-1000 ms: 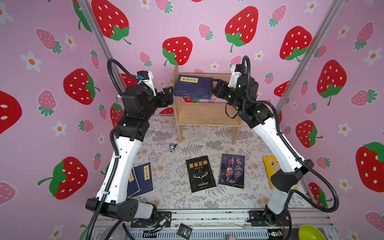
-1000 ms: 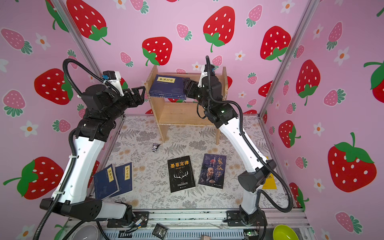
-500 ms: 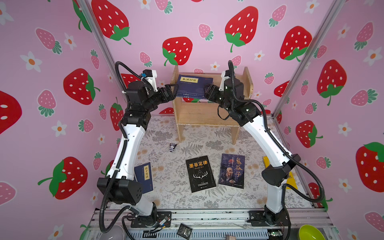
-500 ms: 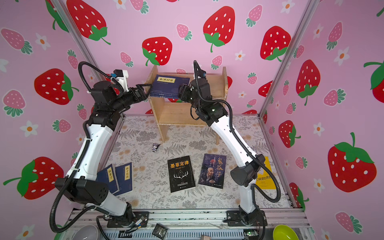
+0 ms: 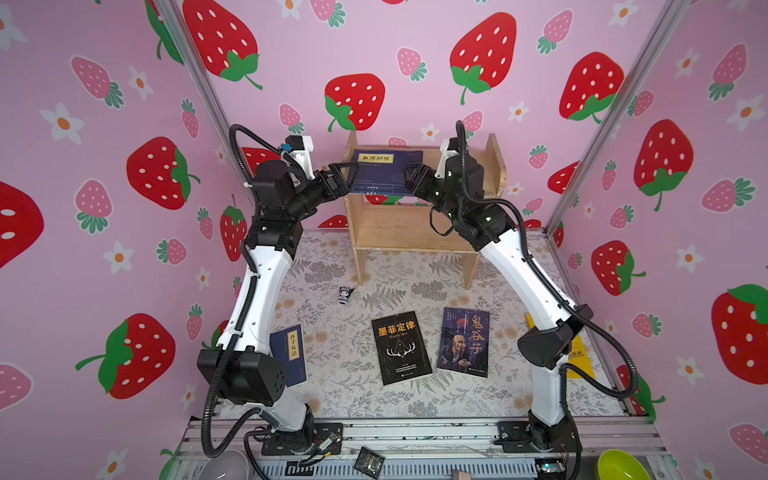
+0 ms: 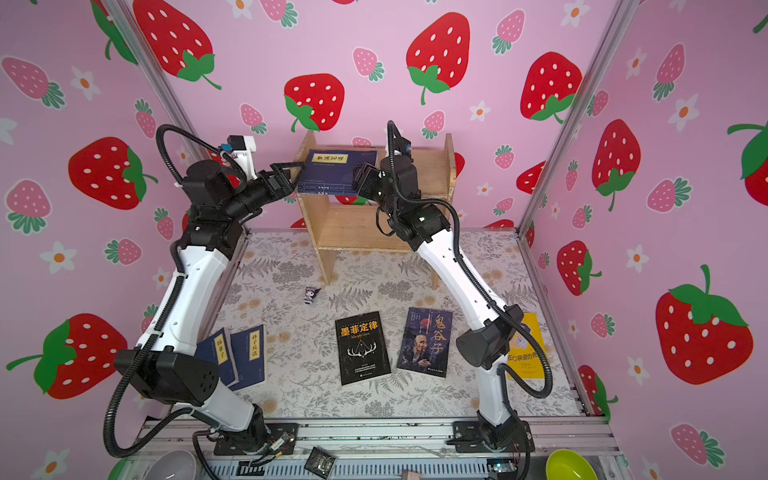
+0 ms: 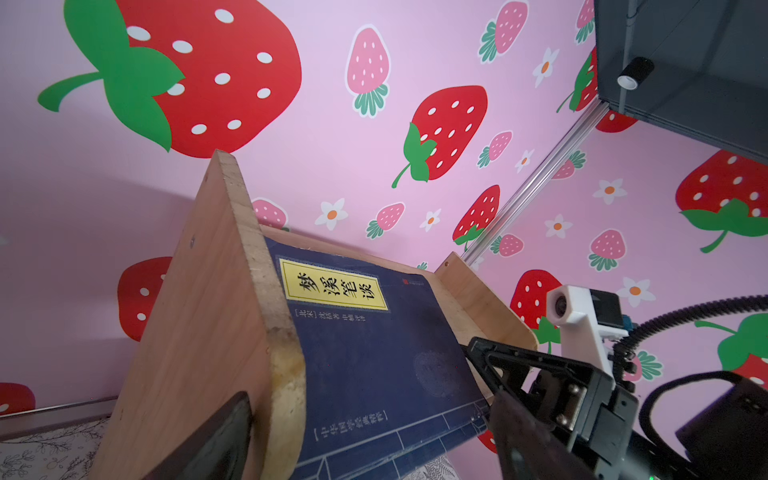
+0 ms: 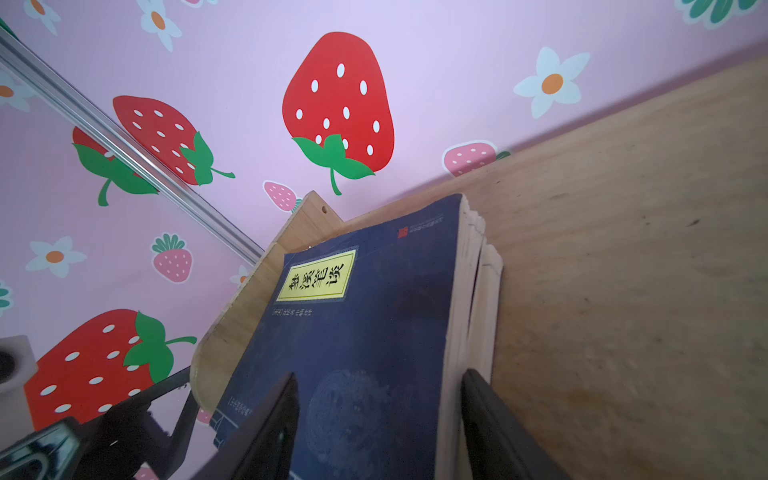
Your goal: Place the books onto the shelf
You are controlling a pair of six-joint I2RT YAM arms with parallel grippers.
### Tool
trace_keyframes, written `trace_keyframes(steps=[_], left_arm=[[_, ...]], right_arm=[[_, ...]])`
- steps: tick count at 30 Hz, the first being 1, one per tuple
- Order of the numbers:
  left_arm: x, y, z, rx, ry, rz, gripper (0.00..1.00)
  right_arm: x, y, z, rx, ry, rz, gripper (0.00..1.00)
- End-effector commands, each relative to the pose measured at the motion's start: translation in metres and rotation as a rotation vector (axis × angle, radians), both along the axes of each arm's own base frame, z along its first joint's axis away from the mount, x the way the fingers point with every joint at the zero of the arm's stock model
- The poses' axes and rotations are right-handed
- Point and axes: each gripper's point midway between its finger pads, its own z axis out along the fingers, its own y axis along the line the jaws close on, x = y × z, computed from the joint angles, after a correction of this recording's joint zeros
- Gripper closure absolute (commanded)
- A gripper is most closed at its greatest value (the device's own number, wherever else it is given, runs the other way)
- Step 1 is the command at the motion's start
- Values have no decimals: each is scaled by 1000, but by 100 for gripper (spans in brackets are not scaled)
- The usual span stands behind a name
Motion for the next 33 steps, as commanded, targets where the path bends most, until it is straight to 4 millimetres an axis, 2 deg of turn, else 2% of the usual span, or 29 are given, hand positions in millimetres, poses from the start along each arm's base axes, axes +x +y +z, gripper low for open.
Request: trace_keyframes(steps=[1, 5, 9, 12, 19, 24, 27, 29, 33], left_arm=[[-12, -12, 18, -13, -54, -62, 10], [-12, -12, 17, -10, -51, -65, 10], [-13, -4, 11, 50, -44, -1, 10], [-14, 8, 2, 131, -38, 75, 10], [-31, 22, -16, 268, -48, 146, 11], [-44, 20, -21, 240, -38, 121, 12], [-52, 14, -25, 248, -48, 86, 13], [-52, 17, -29, 290, -57, 96, 16], [-45, 15, -39, 376, -91, 78, 18]], right_arm=[[1, 6, -14, -33, 25, -1, 36], [2, 4, -13, -44, 13, -16, 36], [5, -11, -13, -111, -8, -82, 34], [2, -21, -1, -160, -59, -102, 32], [-9, -37, 30, -200, -169, -118, 26], [-17, -32, 34, -226, -221, -57, 25], [-30, -23, 39, -298, -319, 33, 20], [-36, -22, 37, -354, -374, 61, 15], [-45, -23, 28, -466, -478, 93, 12]])
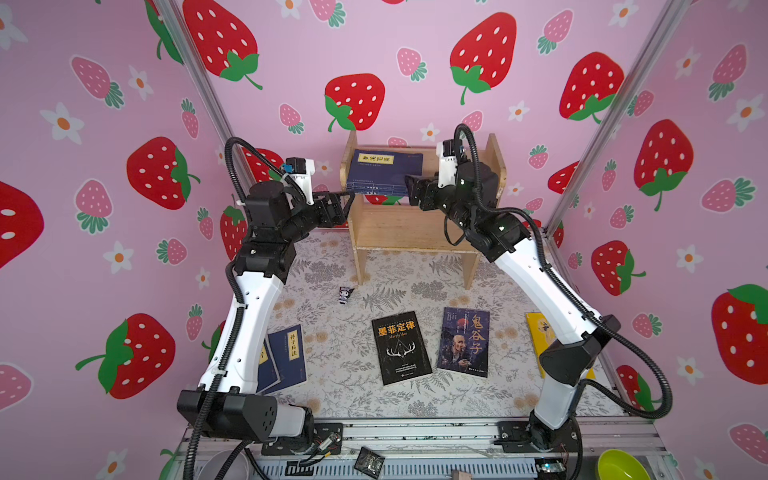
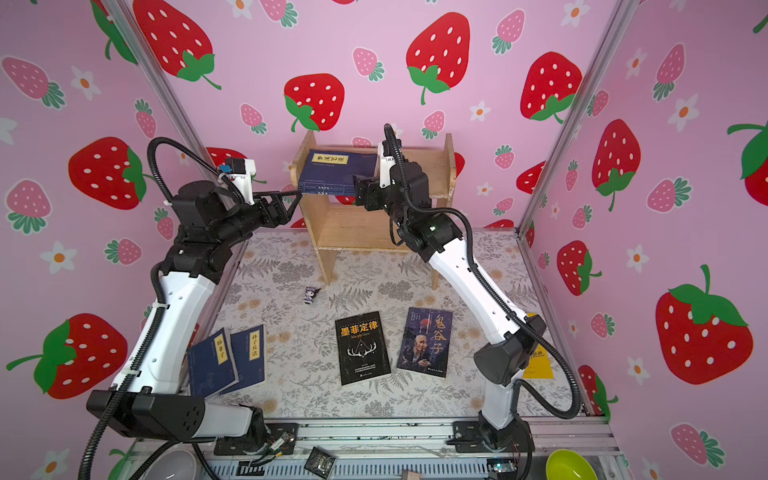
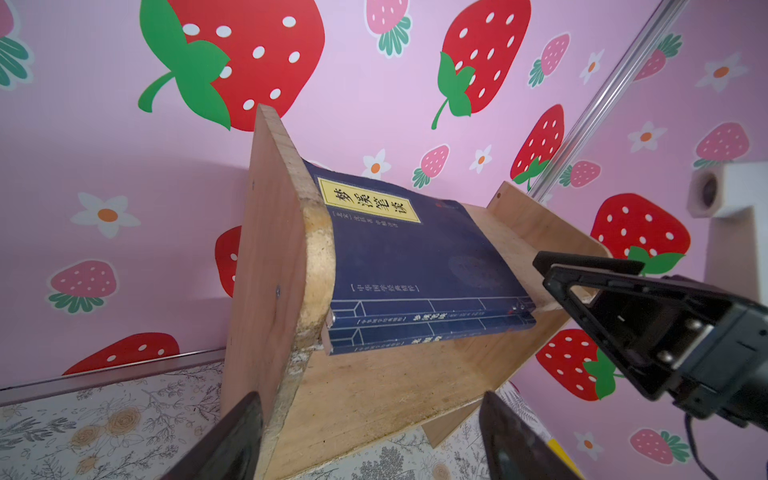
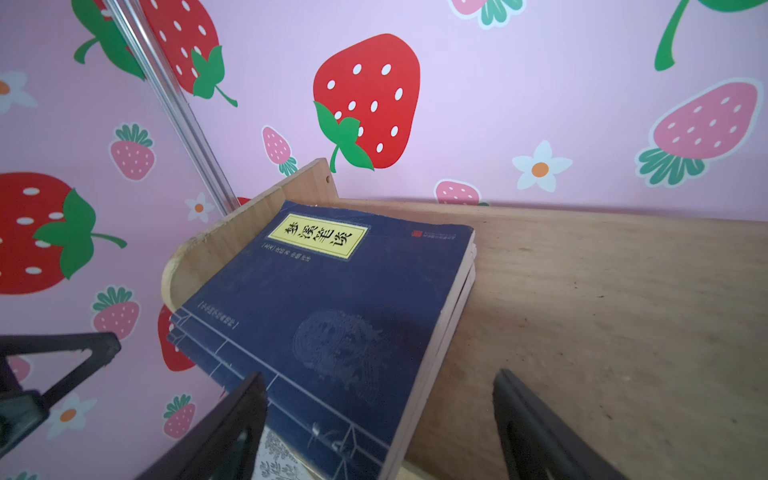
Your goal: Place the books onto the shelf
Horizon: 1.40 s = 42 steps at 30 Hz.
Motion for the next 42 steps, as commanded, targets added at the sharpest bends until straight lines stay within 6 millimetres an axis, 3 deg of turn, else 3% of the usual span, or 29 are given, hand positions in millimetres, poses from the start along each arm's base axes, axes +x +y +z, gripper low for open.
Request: trace_keyframes(steps=[1, 8, 16, 26, 31, 37, 42], left_arm=[[3, -4, -3, 91, -50, -40, 19], [27, -4, -4, 97, -73, -29, 26], [52, 7, -7, 83, -87, 59, 37], [51, 4, 1, 50, -106, 47, 41], [58, 6, -8, 57, -64, 58, 44], [57, 22, -21, 86, -5, 153, 46], [55, 27, -26, 100, 42, 178, 48]], right_arm=[[-16, 1, 19, -99, -186, 70, 12], [-19, 13, -13, -157, -219, 138, 12], [-5, 12, -19, -147, -221, 78, 14], [7, 25, -33, -196, -210, 93, 16], [11, 27, -36, -201, -206, 85, 18], [14, 26, -35, -205, -208, 64, 26], [13, 29, -35, -197, -210, 80, 26]])
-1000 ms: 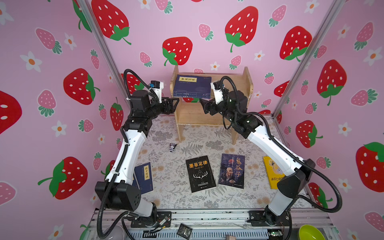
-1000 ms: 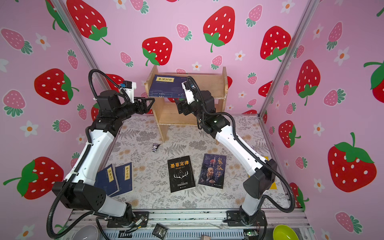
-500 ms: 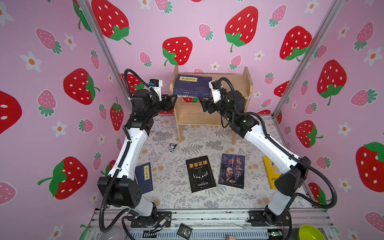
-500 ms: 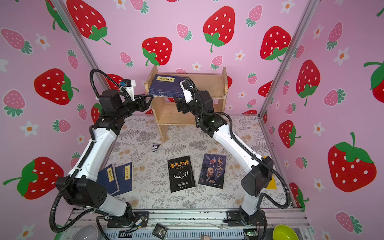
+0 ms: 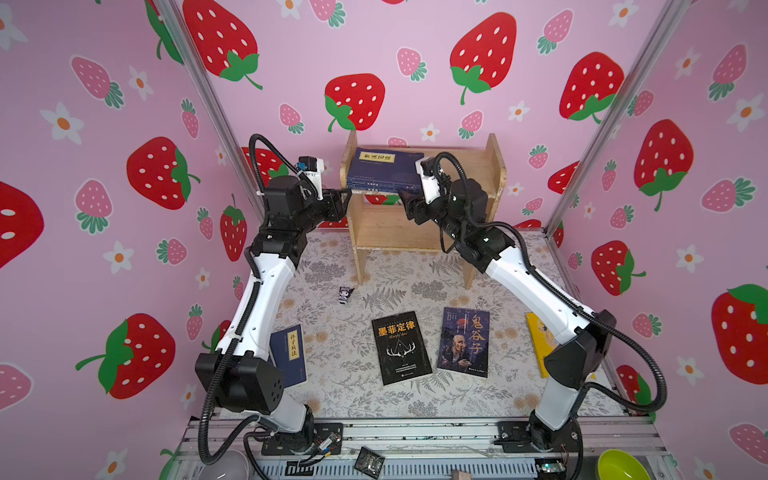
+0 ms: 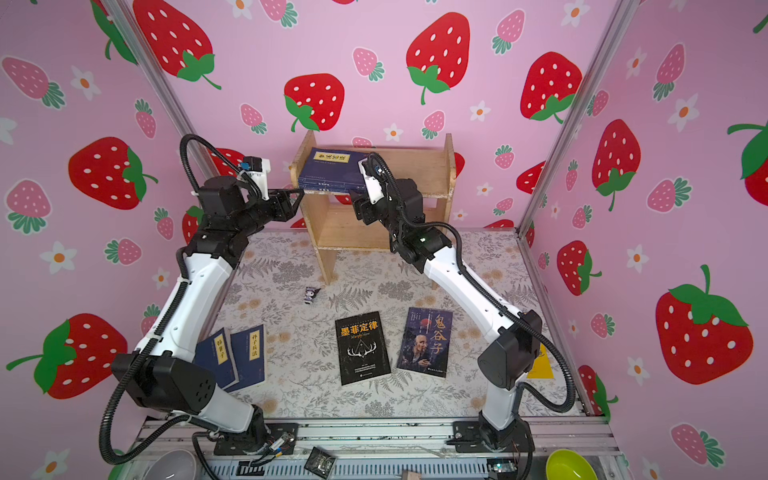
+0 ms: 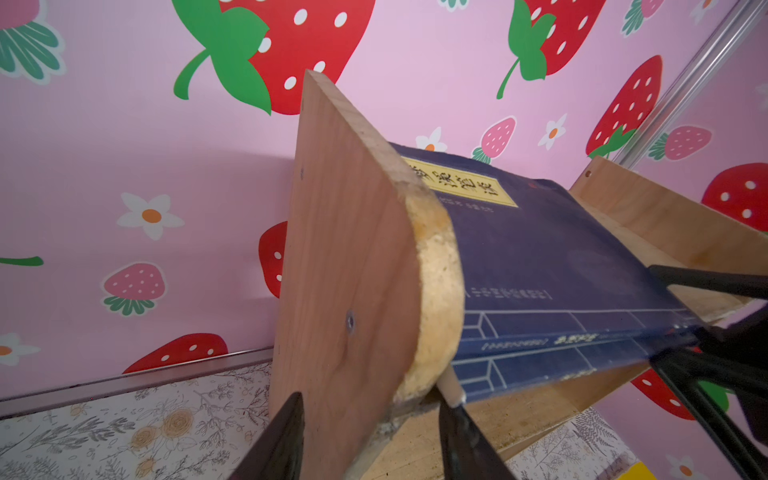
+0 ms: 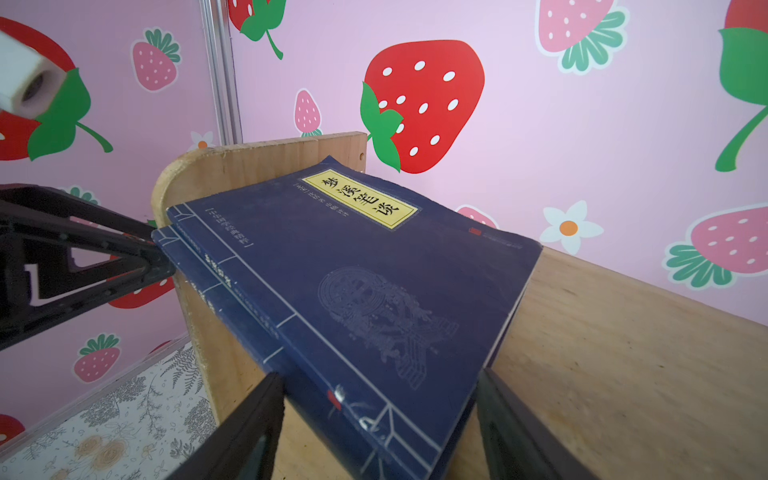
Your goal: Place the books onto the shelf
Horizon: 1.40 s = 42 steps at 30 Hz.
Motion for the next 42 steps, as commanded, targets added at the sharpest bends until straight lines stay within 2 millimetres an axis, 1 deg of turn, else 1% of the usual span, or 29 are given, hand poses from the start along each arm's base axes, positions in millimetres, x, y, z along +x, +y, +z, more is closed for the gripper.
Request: trace_keyframes(steps=[1, 5, 7, 13, 18, 21, 27, 31, 34, 37, 39, 42], left_arm=[[-3, 15, 8, 20, 5, 76, 48], [-6, 22, 10, 13, 9, 115, 47], [-8, 19, 12, 9, 14, 100, 47], [-26, -5, 21, -16, -18, -54, 46], [-33, -15, 31, -33, -55, -121, 46], [-27, -15, 35, -37, -62, -121, 46], [-2, -11, 27, -37, -37, -83, 49], [10, -6, 24, -45, -36, -45, 55], [11, -5, 26, -57, -52, -31, 57], [10, -4, 26, -57, -56, -29, 57], [6, -2, 25, -54, -56, -24, 56], [-5, -2, 24, -45, -62, -26, 56]], right_arm=[[5, 6, -7, -19, 3, 7, 25], [1, 8, -8, -12, 9, 31, 25], [-1, 10, -11, -14, 12, 37, 25], [-4, 9, -11, -6, 13, 38, 24], [-6, 12, -12, -1, 18, 53, 24], [-7, 15, -12, -1, 17, 59, 24], [-11, 17, -10, 10, 22, 74, 25], [-12, 22, -12, 11, 26, 86, 25], [-10, 27, -16, 3, 32, 92, 26], [-10, 31, -17, -3, 30, 96, 26], [-9, 32, -17, -5, 26, 97, 26], [-7, 32, -16, -16, 17, 90, 25]])
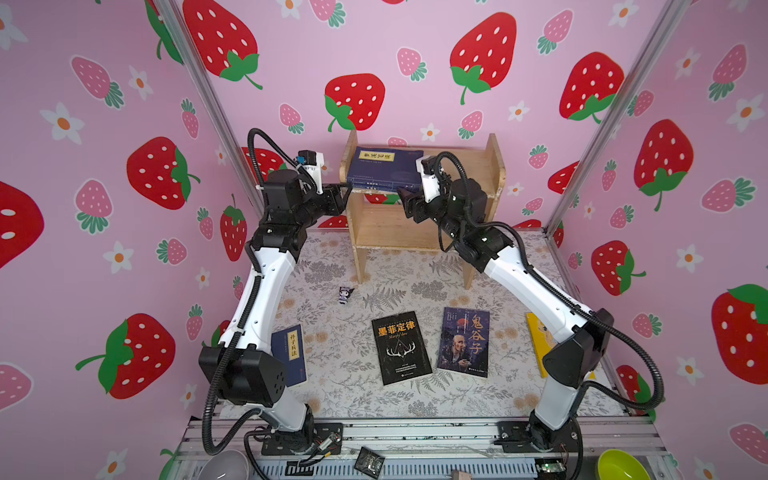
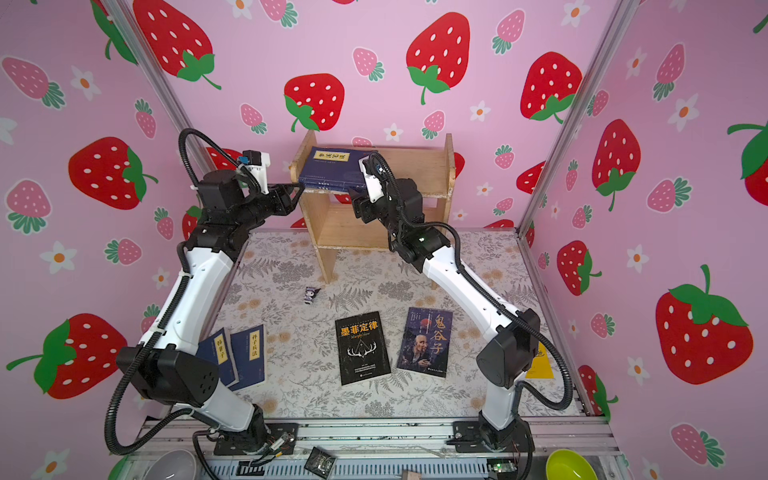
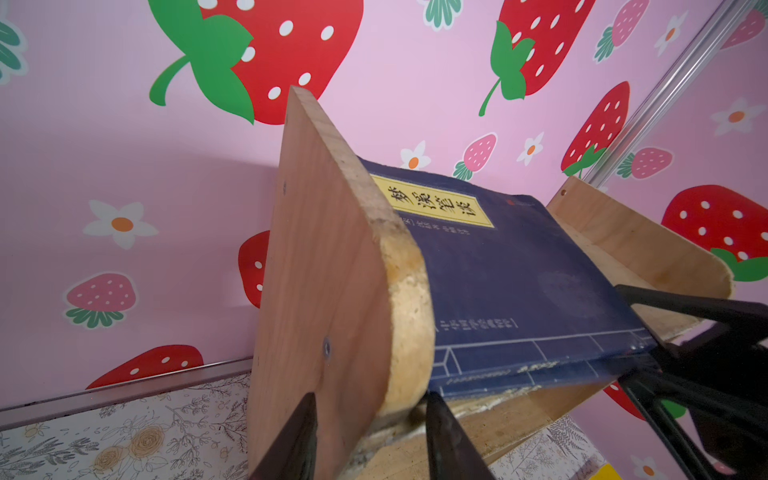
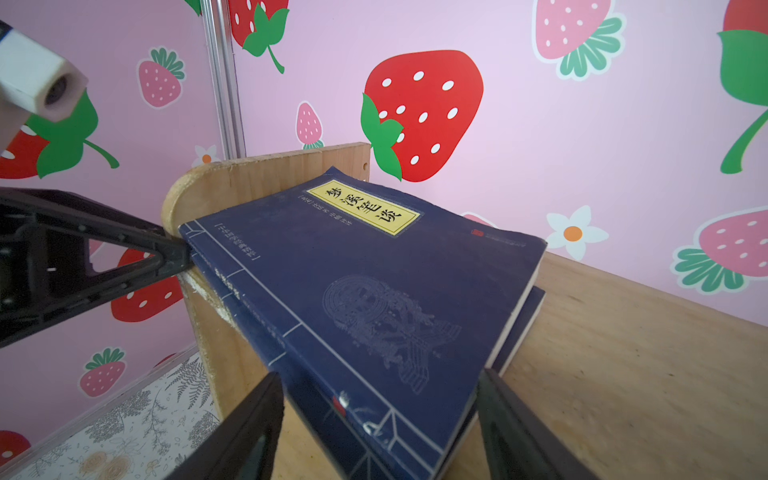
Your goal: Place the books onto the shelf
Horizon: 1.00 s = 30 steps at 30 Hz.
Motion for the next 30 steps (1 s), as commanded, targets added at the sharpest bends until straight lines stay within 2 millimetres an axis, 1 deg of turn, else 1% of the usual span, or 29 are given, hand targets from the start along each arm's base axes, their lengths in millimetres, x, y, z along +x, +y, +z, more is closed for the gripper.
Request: trace_keyframes(steps=[1, 4, 10, 14, 16, 17, 20, 23, 30], left_arm=[[-14, 6, 14, 10, -54, 22, 56], [-27, 6, 15, 14, -59, 15, 55], [-41, 5, 16, 4, -67, 5, 54], [-43, 4, 18, 0, -71, -1, 54], [-43, 4, 17, -1, -64, -1, 53], [-42, 4, 16, -2, -58, -2, 53], [-41, 2, 13, -13, -51, -8, 53], [-40, -1, 16, -38, -58, -23, 53], [-43, -1, 19, -43, -60, -22, 53]], right_arm=[[-5, 23, -19, -58, 19, 64, 25], [-5, 17, -15, -83, 7, 37, 24], [-17, -2, 5, -92, -55, 5, 18], [-22, -11, 4, -120, -52, -12, 15], [-24, -20, -1, -133, -43, -36, 14], [-28, -26, 0, -132, -48, -50, 14], [-30, -43, -3, -121, -57, -104, 15], [-30, -45, -1, -104, -66, -108, 16], [-18, -31, 6, -82, -92, -96, 20]])
